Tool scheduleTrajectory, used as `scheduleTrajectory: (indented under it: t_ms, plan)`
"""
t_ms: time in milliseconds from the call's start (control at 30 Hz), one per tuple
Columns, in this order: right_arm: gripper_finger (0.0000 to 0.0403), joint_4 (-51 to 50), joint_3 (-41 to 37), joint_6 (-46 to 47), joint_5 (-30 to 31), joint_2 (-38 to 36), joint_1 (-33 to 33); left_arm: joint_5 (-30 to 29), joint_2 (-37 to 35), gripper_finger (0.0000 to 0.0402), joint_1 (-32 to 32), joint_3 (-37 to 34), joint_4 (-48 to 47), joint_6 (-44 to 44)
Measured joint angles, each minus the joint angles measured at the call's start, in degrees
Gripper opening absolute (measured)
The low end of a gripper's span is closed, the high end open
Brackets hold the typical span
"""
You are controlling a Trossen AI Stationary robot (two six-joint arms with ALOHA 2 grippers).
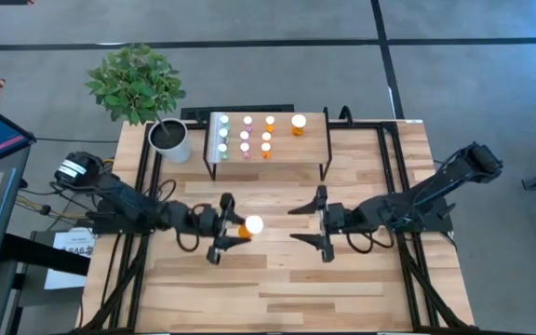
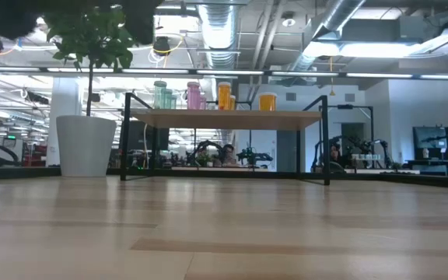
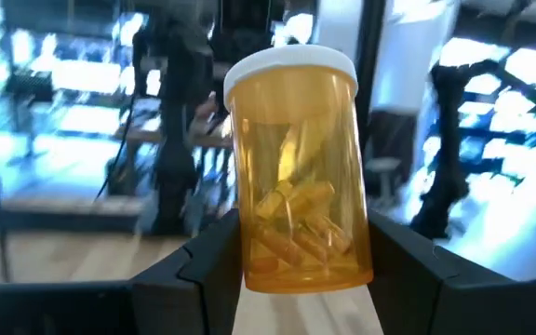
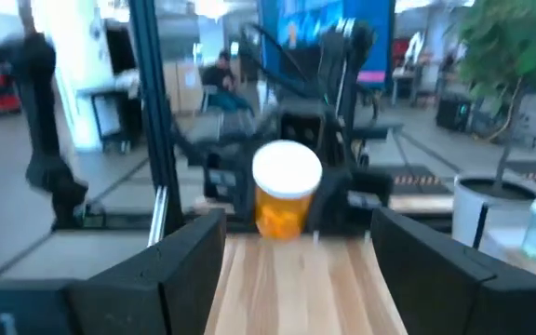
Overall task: Pick and place medicine bottles onto shelf by color
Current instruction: Put the large orange pill bottle on the shelf aligned with the other large orange pill bottle
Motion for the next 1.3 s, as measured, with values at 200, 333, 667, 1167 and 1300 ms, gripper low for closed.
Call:
scheduleTrajectory:
  t_ms: [200, 333, 667, 1167, 1300]
  plan:
    - [0.0292, 9.3, 0.1, -2.0, 0.0, 3.8, -3.2, 8.2, 2.1, 0.0174, 7.5, 0.4, 5.2, 0.2]
    - [0.0292, 13.9, 0.1, 0.6, 0.0, 7.4, -5.9, 10.6, 2.0, 0.0174, 8.8, 0.8, 4.7, 0.3]
    - [0.0292, 16.3, 5.5, 6.6, -2.2, 16.6, -7.4, 11.0, 2.0, 0.0174, 7.5, 0.8, 2.4, -0.8]
    - [0.0292, 16.1, 10.3, 5.6, -5.7, 21.3, -7.4, 10.2, 2.0, 0.0174, 7.2, 0.8, 1.4, -1.2]
    - [0.0292, 16.3, 10.3, 5.9, -6.1, 21.3, -7.4, 8.8, 2.0, 0.0174, 7.2, 0.8, 0.7, -1.2]
